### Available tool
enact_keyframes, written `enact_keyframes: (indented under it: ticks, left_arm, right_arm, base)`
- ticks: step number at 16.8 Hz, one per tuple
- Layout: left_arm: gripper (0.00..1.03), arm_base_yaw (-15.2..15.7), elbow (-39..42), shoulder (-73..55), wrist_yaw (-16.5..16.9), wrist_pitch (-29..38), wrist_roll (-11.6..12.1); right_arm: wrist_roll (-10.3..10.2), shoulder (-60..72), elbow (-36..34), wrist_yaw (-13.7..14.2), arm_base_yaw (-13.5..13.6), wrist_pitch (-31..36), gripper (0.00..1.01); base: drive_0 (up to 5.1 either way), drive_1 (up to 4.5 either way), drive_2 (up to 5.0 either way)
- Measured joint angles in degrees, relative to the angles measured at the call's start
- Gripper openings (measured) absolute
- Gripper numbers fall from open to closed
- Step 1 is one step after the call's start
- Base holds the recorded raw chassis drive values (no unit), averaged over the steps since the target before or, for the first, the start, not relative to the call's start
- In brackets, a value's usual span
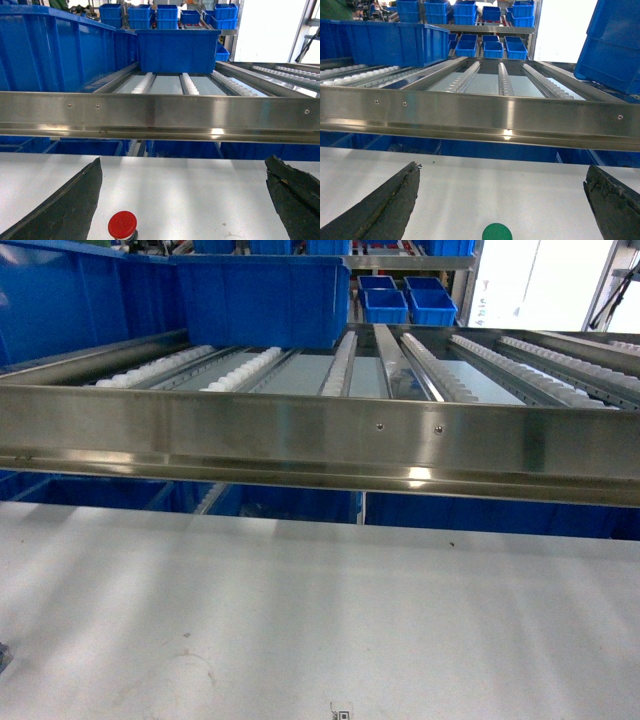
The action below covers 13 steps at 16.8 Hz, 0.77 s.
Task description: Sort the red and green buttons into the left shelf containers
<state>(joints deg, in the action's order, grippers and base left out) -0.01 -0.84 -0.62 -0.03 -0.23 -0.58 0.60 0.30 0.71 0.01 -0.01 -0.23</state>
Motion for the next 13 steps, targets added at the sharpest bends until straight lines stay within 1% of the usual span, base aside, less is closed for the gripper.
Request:
enact_keyframes:
  ticks: [13]
  left_arm:
    - [0.98, 0.0, 0.0, 0.0, 0.0, 0.0, 0.0]
  right_arm:
    - [0.0, 0.0, 0.0, 0.0, 0.0, 0.0, 0.98]
  base:
    - [0.0, 0.00, 0.0]
